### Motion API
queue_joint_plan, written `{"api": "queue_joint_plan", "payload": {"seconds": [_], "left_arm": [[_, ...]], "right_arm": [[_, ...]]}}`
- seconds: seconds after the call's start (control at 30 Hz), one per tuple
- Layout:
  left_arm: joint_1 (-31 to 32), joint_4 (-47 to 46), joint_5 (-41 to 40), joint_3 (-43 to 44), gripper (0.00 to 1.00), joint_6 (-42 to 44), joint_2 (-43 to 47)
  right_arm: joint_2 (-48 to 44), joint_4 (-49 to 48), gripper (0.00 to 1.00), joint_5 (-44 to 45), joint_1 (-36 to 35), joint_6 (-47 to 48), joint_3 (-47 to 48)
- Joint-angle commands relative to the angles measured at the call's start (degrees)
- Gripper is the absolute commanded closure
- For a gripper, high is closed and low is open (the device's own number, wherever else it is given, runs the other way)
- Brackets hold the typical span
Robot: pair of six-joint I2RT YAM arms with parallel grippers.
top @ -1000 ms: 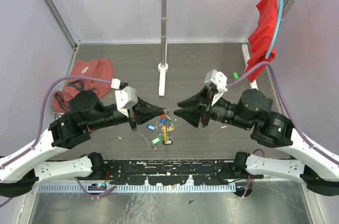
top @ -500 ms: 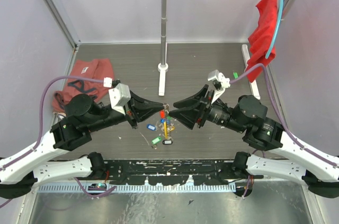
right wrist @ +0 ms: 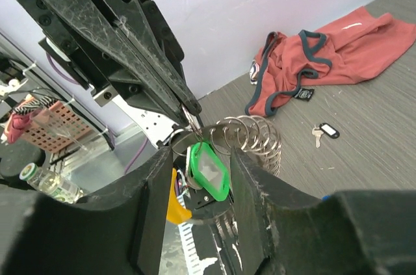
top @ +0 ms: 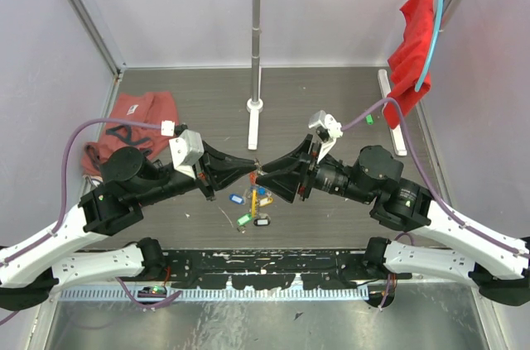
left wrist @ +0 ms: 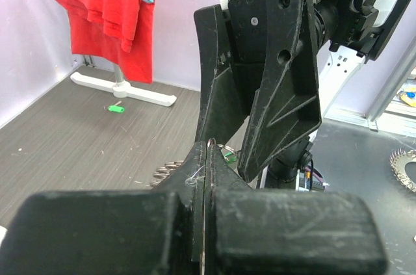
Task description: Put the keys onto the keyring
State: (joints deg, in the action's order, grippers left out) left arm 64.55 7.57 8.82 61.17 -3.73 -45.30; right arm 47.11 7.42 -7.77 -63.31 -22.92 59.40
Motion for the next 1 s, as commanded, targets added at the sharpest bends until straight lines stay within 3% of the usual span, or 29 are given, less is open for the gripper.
{"api": "queue_joint_plan", "payload": {"seconds": [0.0, 0.43, 0.67, 0.97], "left_arm": [[0.2, -3.4, -0.7, 0.2, 1.00, -0.1, 0.7], [0.1, -3.3, -0.7, 0.4, 1.00, 0.0, 0.6], [0.1, -3.3, -0.6, 0.4, 1.00, 0.0, 0.5], [0.2, -3.3, 0.0, 0.7, 1.00, 0.0, 0.1]], "right_arm": [[-0.6, -0.6, 0.56, -0.9, -0.1, 1.4, 1.9], [-1.9, 3.4, 0.91, 1.5, -0.2, 3.7, 3.4], [-1.6, 6.4, 0.95, 1.8, -0.1, 5.2, 5.1], [2.9, 7.4, 0.96, -4.4, -0.1, 6.1, 7.5]]}}
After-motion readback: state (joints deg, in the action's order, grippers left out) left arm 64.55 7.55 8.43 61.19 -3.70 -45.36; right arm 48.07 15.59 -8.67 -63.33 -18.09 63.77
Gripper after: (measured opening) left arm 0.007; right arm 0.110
